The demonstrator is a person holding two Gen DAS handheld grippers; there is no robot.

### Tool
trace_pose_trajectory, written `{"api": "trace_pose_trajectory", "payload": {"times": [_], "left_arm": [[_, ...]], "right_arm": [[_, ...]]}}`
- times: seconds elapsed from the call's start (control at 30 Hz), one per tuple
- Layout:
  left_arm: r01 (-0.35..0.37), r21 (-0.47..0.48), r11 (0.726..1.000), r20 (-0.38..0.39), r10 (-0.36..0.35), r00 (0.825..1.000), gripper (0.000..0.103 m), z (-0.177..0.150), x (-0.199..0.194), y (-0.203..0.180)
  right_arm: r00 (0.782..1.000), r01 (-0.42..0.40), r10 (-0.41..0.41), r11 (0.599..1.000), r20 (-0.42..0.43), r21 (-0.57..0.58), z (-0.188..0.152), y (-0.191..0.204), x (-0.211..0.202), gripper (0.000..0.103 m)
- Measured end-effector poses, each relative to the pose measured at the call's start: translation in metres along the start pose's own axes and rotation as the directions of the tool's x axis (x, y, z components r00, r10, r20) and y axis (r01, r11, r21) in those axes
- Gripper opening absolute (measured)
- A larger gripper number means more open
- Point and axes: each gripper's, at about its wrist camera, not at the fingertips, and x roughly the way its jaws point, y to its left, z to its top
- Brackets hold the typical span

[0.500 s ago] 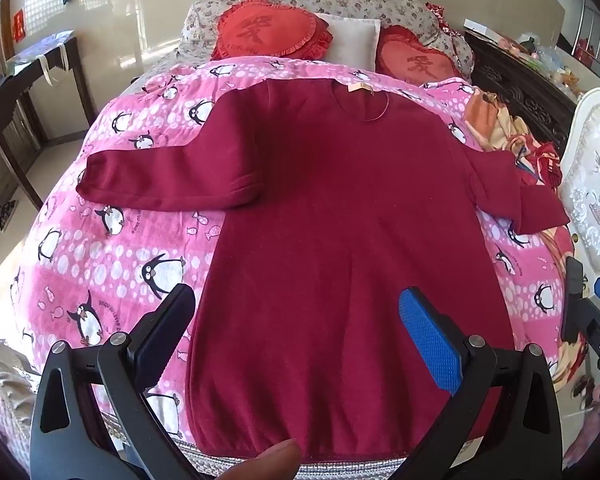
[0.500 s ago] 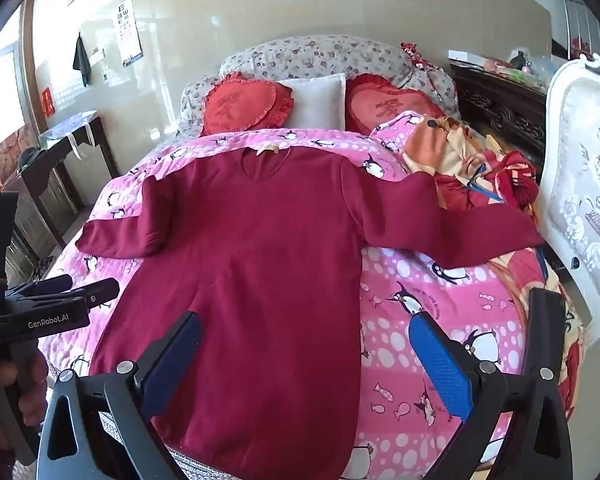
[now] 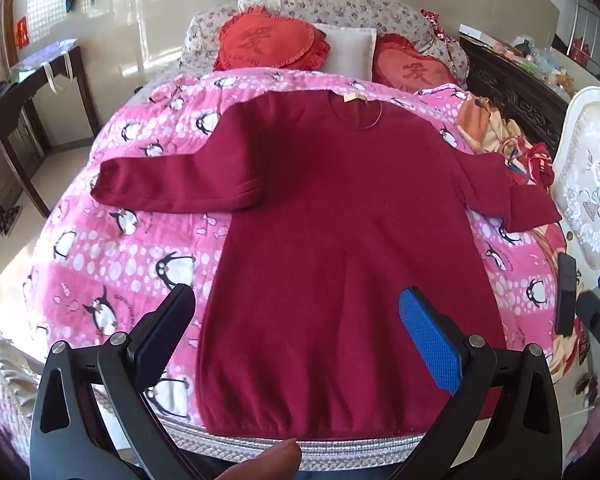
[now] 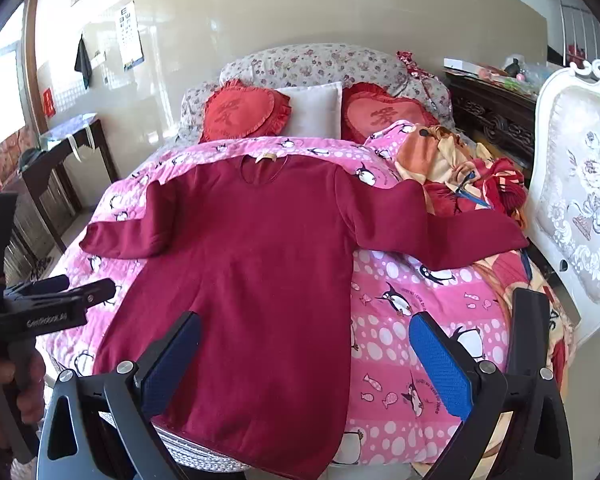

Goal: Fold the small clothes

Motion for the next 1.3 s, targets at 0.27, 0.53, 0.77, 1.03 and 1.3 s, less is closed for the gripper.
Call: {"api": "trace_pose_trajectory", "payload": {"times": [0.27,0.53,0.77,1.03,1.3], "left_arm": [[0.009,0.003,1.0,-0.021,-0.009,1.0,0.102,-0.008,0.006,-0.003],[0.023,0.003,1.0,-0.051,-0.023,0.998,0.102,-0.011,0.026,-0.008],[0.031,0.004,1.0,-0.081,-0.03,0.996,0.102,-0.016,0.046,-0.004],[0.027,0.003,1.0,-0.013,-0.027,1.0,0.102,-0.015,0.046,0.004],[0.056,0.029,0.998,0.009,-0.056,0.998,0.103,-0.013,0.046,0.0]], "right_arm": [[1.0,0.005,-0.005,1.0,0.006,0.003,-0.002,0.008,0.003,0.102],[1.0,-0.002,0.002,1.0,0.0,-0.008,0.002,0.012,0.014,0.103],[0.999,0.024,-0.024,1.0,-0.038,-0.006,0.004,0.013,0.036,0.102],[0.993,0.08,-0.081,0.997,-0.081,-0.021,0.006,0.017,0.055,0.102],[0.991,0.097,-0.1,0.995,-0.094,-0.036,0.007,0.02,0.058,0.102]]}}
